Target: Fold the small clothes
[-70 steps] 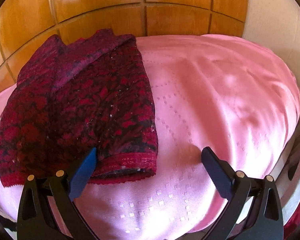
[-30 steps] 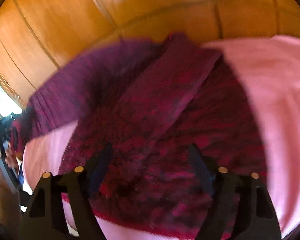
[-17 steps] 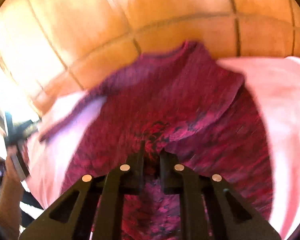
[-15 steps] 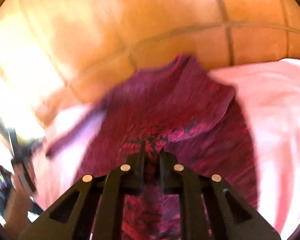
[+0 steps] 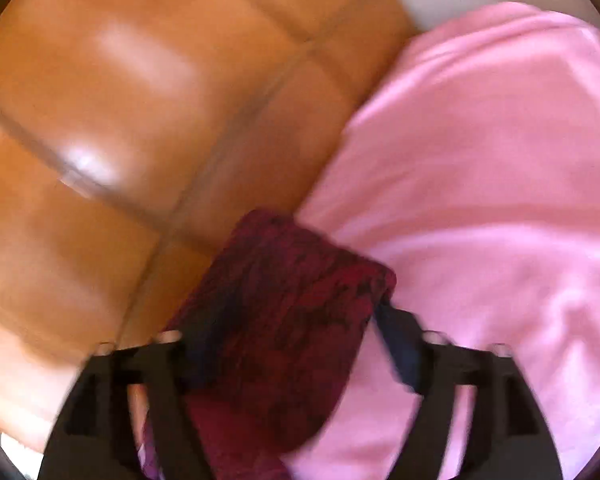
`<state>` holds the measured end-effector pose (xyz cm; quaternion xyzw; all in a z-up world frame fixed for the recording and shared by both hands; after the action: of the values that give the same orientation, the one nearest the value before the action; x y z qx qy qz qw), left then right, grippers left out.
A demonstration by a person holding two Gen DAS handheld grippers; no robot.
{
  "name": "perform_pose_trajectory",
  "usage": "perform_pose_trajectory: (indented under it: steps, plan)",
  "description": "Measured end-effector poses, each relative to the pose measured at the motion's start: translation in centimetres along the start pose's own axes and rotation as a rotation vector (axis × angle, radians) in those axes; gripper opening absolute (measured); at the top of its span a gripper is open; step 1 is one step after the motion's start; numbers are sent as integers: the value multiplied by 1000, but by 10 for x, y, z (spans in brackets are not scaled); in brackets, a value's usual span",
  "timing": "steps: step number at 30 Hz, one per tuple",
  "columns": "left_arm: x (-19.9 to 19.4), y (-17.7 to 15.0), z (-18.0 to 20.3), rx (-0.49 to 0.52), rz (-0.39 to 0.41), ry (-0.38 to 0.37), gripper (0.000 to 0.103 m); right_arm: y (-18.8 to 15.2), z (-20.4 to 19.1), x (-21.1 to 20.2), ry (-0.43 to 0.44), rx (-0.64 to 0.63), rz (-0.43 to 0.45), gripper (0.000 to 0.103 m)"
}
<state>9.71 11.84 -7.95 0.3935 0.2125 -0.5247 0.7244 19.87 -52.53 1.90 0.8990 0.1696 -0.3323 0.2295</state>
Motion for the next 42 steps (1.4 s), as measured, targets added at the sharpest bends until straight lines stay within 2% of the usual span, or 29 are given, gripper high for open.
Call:
perform_pose_trajectory:
  steps: [4, 6, 7, 8, 11, 12, 15, 17, 18, 19, 20, 21, 22, 24, 27, 31, 34, 36, 39, 40, 42]
  plan:
    - [1, -9, -1, -48, -14, -47, 61, -27, 26, -28, -29, -72, 14, 91]
    - [3, -13, 1, -61, -7, -73, 61, -58, 31, -40, -29, -161, -33, 91]
    - [3, -15, 3, -63, -6, -93, 61, -84, 32, -42, -11, -208, -79, 87]
    - [3, -18, 4, -65, -7, -114, 61, -119, 30, -38, 7, -274, -172, 83]
    - [8, -25, 5, -74, -10, -135, 61, -195, 23, -25, 55, -390, -345, 71]
    - [11, -26, 7, -82, -12, -154, 61, -215, 21, -21, 59, -417, -387, 64]
    - [19, -27, 13, -84, -20, -172, 61, -272, 13, -3, 86, -495, -499, 57]
    - [29, -27, 19, -80, -39, -189, 55, -300, 7, 7, 72, -548, -541, 49]
    - [32, -27, 21, -75, -43, -184, 46, -309, 3, 10, 57, -583, -550, 44]
    - [35, -25, 24, -62, -45, -173, 31, -313, 0, 13, 26, -625, -546, 42]
    - [39, -22, 27, -47, -48, -157, 22, -315, -5, 16, -12, -672, -539, 34]
    - [41, -20, 28, -35, -47, -118, 8, -316, -6, 18, -34, -698, -538, 25]
    - [41, -17, 28, -25, -40, -70, 3, -315, -8, 18, -48, -718, -532, 20]
    - [30, -9, 32, -16, -12, -46, 3, -304, -15, 1, -59, -776, -484, 17]
    - [-7, -6, 45, 42, 51, -26, 2, -308, -34, -50, -14, -858, -405, 14]
    - [-45, -23, 54, 92, 81, -14, 1, -315, -36, -96, 19, -926, -365, 13]
    - [-50, -49, 50, 87, 47, -1, 1, -324, -8, -108, 3, -923, -406, 13]
    - [-44, -69, 42, 73, 11, 18, 0, -335, 22, -114, -25, -902, -462, 13]
    - [-29, -101, 29, 27, -62, 37, 0, -360, 67, -104, -94, -868, -541, 12]
    - [-26, -107, 25, 25, -68, 65, 0, -363, 79, -100, -120, -853, -551, 12]
    - [-22, -112, 19, 20, -95, 52, 0, -364, 92, -94, -147, -833, -561, 15]
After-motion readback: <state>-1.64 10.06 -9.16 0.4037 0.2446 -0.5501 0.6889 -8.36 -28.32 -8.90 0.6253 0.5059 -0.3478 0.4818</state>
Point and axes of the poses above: each gripper's, at about its wrist camera, not at the fingertips, and x roughly the way its jaws point, z to its right, y to its top, the point moved 9 cm from there along x, roughly the way its jaws point, and after that the axes turned 13 degrees about -z, right-handed, at the moved point
